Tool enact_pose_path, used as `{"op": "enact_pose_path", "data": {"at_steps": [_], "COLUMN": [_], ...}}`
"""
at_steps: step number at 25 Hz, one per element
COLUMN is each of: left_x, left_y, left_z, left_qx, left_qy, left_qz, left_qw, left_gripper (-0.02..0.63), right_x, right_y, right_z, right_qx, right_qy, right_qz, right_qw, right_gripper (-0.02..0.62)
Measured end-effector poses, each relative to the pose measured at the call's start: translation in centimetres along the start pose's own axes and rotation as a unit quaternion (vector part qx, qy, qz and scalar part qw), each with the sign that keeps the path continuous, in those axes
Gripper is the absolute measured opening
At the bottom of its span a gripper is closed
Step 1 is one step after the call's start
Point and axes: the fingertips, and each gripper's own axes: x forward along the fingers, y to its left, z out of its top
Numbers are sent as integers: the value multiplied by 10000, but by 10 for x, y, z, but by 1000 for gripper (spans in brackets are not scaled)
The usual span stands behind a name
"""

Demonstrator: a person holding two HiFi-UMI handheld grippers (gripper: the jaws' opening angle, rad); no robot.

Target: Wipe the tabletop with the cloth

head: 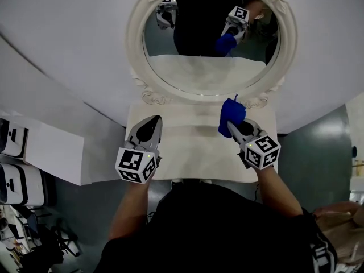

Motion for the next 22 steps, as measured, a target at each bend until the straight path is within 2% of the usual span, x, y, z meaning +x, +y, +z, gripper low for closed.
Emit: {"op": "enact_pose_path", "data": {"at_steps": [7, 13, 18, 22], "left_x": [-11, -14, -24, -32], "left_y": [17, 26, 34, 36], "left_z": [3, 7, 8, 12], "left_qx": [19, 21, -2, -42], "left_qy": [-63, -122, -144, -119], "left_qz": [-212, -311, -263, -136], "left_qw": [9998, 9994, 9996, 9998], "left_gripper": [12, 12, 12, 12], "right_x": [-1, 2, 15, 27], "right_y": [12, 16, 19, 24], "right_z": [9, 11, 2, -4], "right_qx": [78, 127, 205, 189], "right_qy": [-129, -90, 55, 231], "right_qz": [-361, -507, -445, -230], "right_qw": [9992, 9986, 9988, 9993], "right_gripper": [37, 37, 37, 37]}}
